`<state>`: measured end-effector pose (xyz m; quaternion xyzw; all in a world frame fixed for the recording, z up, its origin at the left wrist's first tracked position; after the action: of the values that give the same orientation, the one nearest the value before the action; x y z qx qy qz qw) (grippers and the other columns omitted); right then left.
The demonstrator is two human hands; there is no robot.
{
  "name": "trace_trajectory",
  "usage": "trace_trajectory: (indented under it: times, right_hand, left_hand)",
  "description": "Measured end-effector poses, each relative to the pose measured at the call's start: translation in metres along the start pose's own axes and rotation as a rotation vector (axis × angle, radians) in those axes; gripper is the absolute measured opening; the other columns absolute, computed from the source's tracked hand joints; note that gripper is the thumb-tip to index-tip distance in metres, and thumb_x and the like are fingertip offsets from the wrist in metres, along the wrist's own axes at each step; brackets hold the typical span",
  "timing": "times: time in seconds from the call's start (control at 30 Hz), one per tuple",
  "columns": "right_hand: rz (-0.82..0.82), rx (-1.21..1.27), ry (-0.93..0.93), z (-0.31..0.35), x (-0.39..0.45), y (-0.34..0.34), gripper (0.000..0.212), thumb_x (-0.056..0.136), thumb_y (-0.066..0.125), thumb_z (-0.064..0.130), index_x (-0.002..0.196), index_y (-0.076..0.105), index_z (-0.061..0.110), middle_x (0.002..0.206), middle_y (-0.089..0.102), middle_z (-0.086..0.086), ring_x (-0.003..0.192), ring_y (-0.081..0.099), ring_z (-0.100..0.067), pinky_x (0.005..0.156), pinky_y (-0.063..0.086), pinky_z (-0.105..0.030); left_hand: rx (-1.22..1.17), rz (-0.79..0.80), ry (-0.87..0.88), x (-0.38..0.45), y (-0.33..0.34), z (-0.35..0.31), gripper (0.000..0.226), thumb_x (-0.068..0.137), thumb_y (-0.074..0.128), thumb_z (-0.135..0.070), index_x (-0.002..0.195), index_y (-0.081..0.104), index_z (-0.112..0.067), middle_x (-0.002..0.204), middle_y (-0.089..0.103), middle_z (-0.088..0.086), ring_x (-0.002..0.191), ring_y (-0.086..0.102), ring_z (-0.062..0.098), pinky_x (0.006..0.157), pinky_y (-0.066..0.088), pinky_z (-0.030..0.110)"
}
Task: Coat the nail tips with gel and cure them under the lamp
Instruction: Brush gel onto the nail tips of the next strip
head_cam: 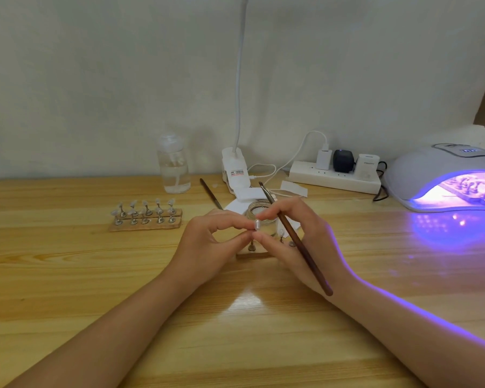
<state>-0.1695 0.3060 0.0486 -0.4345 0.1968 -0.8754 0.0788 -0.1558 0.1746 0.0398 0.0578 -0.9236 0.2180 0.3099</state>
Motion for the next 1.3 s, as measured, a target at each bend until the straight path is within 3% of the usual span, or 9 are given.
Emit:
trace_trajectory:
  times: [0.2,0.47,0.57,0.7,0.93,1.13,1.3]
  right_hand:
    - [-0.008,0.033,0.027,-0.003,-0.001,0.000,0.037,0.071,0.077,0.012,0.086,0.051,0.033,0.085,0.058,0.022,0.089,0.056,0.009,0.078,0.040,-0.004]
    - [-0.017,-0.005,0.117,-0.022,0.002,-0.014,0.022,0.074,0.075,0.012,0.084,0.057,0.019,0.085,0.063,0.011,0.087,0.058,0.003,0.076,0.041,-0.007]
    - [0.034,-0.072,0.098,-0.023,0.001,-0.012,0.024,0.073,0.076,0.013,0.082,0.056,0.023,0.084,0.063,0.011,0.087,0.058,0.000,0.076,0.043,-0.011]
    - [0.080,-0.091,0.113,-0.025,-0.001,-0.007,0.022,0.071,0.078,0.014,0.081,0.060,0.021,0.085,0.062,0.012,0.089,0.058,-0.002,0.078,0.046,-0.020]
    - [0.119,-0.176,0.078,-0.022,0.000,-0.004,0.020,0.070,0.078,0.015,0.082,0.062,0.017,0.085,0.062,0.007,0.087,0.059,-0.011,0.081,0.048,-0.034]
    - [0.149,-0.238,0.057,-0.023,0.000,-0.001,0.019,0.071,0.078,0.020,0.082,0.063,0.019,0.083,0.063,0.007,0.084,0.058,-0.012,0.080,0.048,-0.038]
    - [0.127,-0.305,0.005,-0.019,0.000,-0.005,0.027,0.065,0.083,0.025,0.083,0.065,0.017,0.087,0.065,0.002,0.086,0.060,-0.018,0.080,0.047,-0.035]
  left_hand:
    - [0.028,0.015,-0.007,0.001,0.001,0.003,0.014,0.067,0.068,-0.029,0.080,0.068,-0.033,0.081,0.069,-0.015,0.086,0.062,0.003,0.084,0.046,0.020]
    - [0.116,0.065,-0.137,0.001,0.006,0.021,0.031,0.058,0.080,-0.032,0.081,0.060,-0.034,0.082,0.061,-0.017,0.081,0.052,-0.008,0.073,0.034,0.000]
    - [0.178,0.126,-0.183,0.000,0.011,0.031,0.038,0.055,0.079,-0.042,0.083,0.055,-0.035,0.084,0.060,-0.018,0.084,0.052,-0.005,0.080,0.039,0.012]
    - [0.187,0.177,-0.205,-0.001,0.016,0.037,0.034,0.061,0.078,-0.032,0.085,0.054,-0.034,0.079,0.063,-0.016,0.084,0.058,0.001,0.088,0.046,0.034]
    - [0.154,0.175,-0.200,-0.001,0.015,0.040,0.035,0.064,0.080,-0.023,0.082,0.052,-0.035,0.077,0.064,-0.015,0.083,0.059,-0.001,0.083,0.045,0.021]
    - [0.131,0.177,-0.196,-0.001,0.014,0.039,0.034,0.065,0.080,-0.020,0.083,0.054,-0.032,0.073,0.063,-0.019,0.077,0.058,-0.008,0.074,0.042,0.007]
    - [0.115,0.176,-0.212,-0.001,0.014,0.040,0.035,0.066,0.080,-0.016,0.084,0.053,-0.031,0.075,0.063,-0.014,0.076,0.057,-0.008,0.074,0.041,0.006]
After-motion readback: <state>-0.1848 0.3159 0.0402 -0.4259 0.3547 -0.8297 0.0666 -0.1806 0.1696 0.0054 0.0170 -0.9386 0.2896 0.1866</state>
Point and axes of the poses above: each hand's wrist, its own x-axis towards the middle knuckle, its own y-axis out of the palm, z = x × y, the point moved 8 cm from there along x, towards the middle knuckle
